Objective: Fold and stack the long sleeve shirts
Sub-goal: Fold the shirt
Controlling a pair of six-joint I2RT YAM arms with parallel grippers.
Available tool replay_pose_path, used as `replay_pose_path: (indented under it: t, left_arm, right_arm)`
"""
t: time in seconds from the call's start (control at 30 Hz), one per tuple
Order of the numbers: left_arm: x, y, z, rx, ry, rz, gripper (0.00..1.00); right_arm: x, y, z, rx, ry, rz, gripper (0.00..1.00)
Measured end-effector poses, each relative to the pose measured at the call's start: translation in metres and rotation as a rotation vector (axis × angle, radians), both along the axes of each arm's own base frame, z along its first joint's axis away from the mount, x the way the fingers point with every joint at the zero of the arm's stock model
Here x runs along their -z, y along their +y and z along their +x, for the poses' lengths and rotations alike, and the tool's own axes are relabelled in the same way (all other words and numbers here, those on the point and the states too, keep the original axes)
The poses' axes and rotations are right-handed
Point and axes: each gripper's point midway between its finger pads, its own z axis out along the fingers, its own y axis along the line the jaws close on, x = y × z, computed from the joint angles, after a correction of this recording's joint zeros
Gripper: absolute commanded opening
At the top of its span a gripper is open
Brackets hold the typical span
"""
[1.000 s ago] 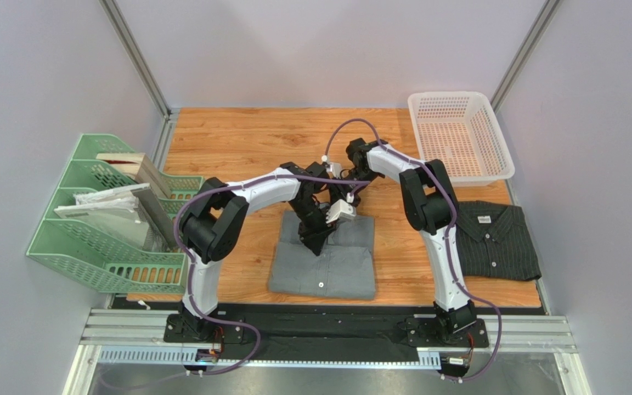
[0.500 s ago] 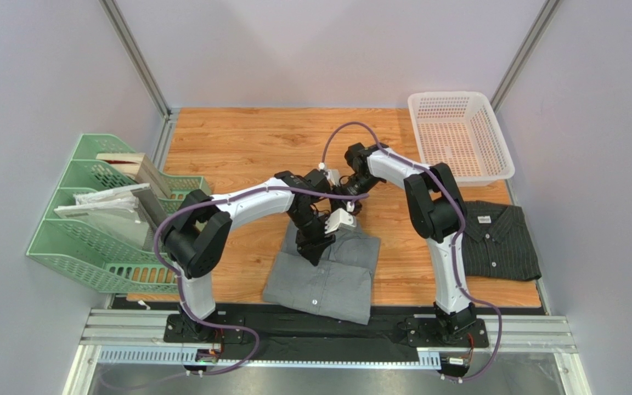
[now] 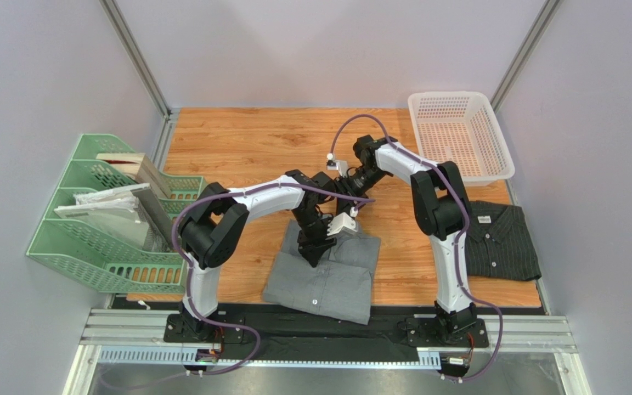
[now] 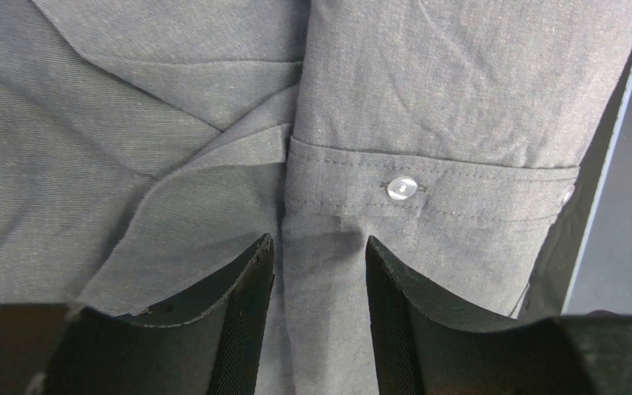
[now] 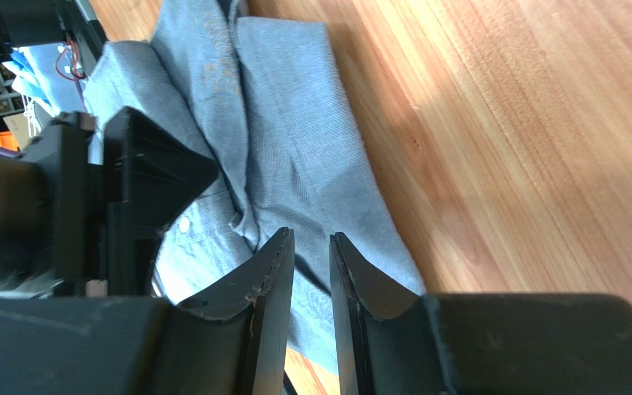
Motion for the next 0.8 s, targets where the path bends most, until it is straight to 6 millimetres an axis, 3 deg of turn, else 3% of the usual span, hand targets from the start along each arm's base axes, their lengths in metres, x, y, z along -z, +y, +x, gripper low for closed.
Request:
replay_pose_path:
  t: [0.2,0.33,0.47,0.8]
  left_arm:
    - [0.001,0.006,-0.003,0.011,0.003,0.023,0.42]
    - [0.002,0.007,-0.003,0.011,0.003,0.029,0.17]
    - [0.002,0.007,-0.003,0.01,0.003,0.029,0.01]
    - [-0.008,0.007,-0.007,0.01,0.015,0.016,0.0]
  right_arm:
    - [0.02,-0.003,-0.003,-0.004,0.037,-0.037,0.27]
    - [0.026,-0.005,-0.004,-0.006,0.043,-0.053,0.27]
    - [0.027,-0.006,-0.004,-0.008,0.039,-0.056,0.26]
    - [0.028,-0.005,-0.005,-0.017,0.034,-0.06,0.26]
